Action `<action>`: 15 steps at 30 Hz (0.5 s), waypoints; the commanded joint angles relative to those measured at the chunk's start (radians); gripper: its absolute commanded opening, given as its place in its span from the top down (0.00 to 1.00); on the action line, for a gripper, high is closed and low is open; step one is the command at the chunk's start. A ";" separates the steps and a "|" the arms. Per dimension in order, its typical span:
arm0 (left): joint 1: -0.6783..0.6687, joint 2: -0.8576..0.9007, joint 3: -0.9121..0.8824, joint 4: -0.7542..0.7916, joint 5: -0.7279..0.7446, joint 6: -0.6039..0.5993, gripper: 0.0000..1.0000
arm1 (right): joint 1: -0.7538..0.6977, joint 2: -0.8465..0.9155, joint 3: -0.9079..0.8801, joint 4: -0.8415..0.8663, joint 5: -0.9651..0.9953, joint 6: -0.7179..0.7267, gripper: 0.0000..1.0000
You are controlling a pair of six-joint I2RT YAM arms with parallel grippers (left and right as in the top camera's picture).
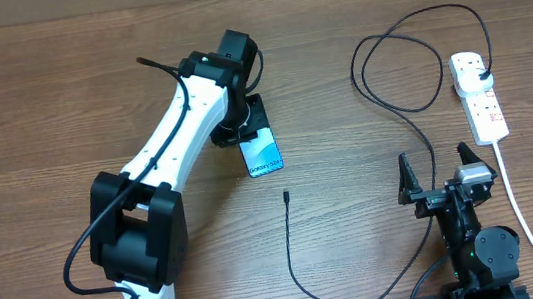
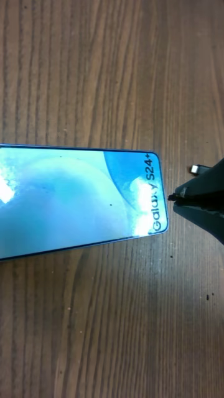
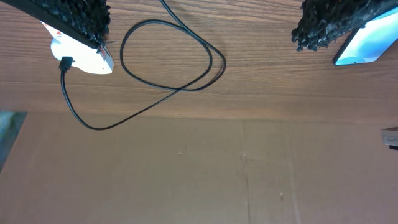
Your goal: Plug charger to phone and switch on socket
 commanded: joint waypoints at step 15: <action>-0.044 0.014 -0.021 0.117 -0.173 -0.070 0.86 | -0.006 -0.008 -0.011 0.003 0.001 -0.001 0.00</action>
